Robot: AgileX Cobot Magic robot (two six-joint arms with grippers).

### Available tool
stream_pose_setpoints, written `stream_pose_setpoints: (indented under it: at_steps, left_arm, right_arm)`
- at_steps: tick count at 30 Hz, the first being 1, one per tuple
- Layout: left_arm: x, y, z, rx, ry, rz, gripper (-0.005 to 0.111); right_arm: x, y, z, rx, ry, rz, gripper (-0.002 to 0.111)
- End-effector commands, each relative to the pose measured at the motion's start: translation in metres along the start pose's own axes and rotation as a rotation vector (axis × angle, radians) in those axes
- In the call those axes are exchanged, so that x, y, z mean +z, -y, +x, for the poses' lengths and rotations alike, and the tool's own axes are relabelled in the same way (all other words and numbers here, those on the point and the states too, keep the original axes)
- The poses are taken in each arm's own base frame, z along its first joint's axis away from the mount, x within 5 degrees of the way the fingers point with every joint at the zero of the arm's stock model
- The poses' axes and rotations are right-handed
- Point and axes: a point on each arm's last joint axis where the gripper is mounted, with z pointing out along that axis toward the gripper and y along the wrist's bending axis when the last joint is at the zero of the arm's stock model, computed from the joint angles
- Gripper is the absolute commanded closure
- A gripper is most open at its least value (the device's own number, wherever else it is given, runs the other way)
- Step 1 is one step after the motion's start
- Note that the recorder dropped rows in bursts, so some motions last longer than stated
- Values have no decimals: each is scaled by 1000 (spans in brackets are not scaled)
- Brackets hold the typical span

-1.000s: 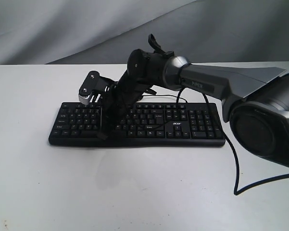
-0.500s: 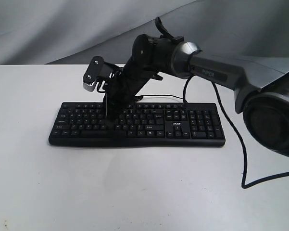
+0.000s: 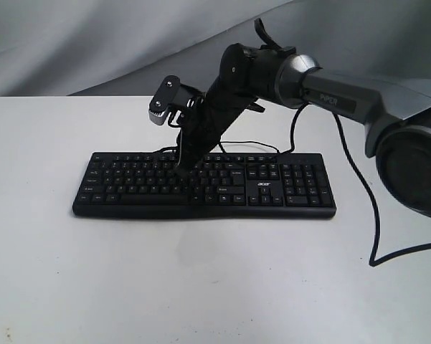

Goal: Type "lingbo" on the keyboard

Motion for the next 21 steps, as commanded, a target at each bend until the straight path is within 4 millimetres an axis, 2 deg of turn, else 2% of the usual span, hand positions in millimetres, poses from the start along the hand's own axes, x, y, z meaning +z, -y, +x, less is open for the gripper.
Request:
stream_pose_setpoints:
  at_steps: [1, 6, 21]
  left_arm:
    - [0, 0, 1, -12, 3, 1, 106]
    - [0, 0, 1, -12, 3, 1, 106]
    - [0, 0, 1, -12, 3, 1, 106]
  right_arm:
    - [-4, 5, 4, 13, -14, -4, 108]
    - [6, 4, 9, 28, -22, -18, 108]
    - [7, 3, 13, 21, -49, -46, 108]
